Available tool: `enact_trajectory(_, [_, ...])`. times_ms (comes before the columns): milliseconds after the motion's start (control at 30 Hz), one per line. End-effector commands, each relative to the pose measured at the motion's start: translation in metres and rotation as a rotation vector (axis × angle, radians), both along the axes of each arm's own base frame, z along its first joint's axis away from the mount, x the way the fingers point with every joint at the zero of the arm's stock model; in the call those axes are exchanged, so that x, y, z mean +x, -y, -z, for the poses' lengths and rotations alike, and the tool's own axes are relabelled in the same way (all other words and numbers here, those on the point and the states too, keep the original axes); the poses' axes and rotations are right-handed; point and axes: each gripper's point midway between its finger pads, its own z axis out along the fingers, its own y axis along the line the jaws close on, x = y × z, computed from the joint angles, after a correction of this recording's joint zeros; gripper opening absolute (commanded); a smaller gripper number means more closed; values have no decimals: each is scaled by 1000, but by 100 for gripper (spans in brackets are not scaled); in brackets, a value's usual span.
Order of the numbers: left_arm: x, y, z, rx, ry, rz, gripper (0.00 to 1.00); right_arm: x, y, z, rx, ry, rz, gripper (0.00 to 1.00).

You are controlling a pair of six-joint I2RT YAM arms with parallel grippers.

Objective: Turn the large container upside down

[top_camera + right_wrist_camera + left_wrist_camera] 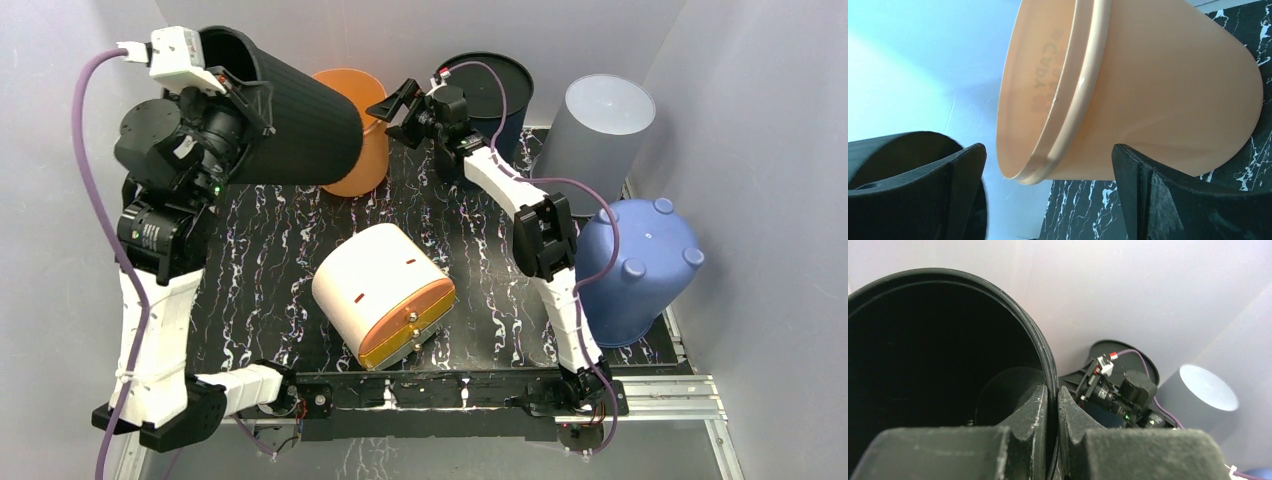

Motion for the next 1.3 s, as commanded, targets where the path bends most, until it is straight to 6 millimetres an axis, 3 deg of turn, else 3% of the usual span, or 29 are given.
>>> enact_trajectory(0, [-4,21,-17,-75,62,113,0,-20,30,-81,51,117,-53,98])
enact_trajectory(133, [0,30,-15,-91,56,153,0,-60,79,-112,24,163,-17,98])
enact_trajectory(200, [1,36,-13,-102,56,181,0,-80,103,-117,-25,172,6,98])
enact_trajectory(300, [7,56,-8,-151,43,273,0,-105,153,-104,-162,139,54,98])
enact_trajectory(367, [13,77,-1,-196,17,372,0,-111,208,-89,-244,100,144,98])
enact_trajectory(467, [28,99,14,-250,-20,458,0,-129,269,-77,-312,50,269,98])
enact_trajectory(533, [37,108,19,-308,-25,489,0,-140,291,-78,-391,52,342,98])
enact_trajectory(667, [51,137,30,-422,-70,628,0,-152,308,-90,-446,35,429,98])
enact_trajectory(733, [55,152,37,-478,-91,709,0,-153,335,-78,-463,-98,591,98])
enact_trajectory(767, [63,160,50,-510,-123,741,0,-154,344,-74,-486,-126,636,98])
enact_trajectory(867, [77,173,79,-586,-183,787,0,-153,347,-72,-537,-133,628,98])
enact_trajectory(1033, [87,177,121,-676,-205,801,0,-156,322,-80,-506,-54,482,98])
enact_trajectory(1133, [92,175,156,-742,-249,786,0,-156,321,-66,-503,-88,471,98])
enact_trajectory(1267, [92,179,183,-837,-275,821,0,-160,301,-53,-459,-76,364,98])
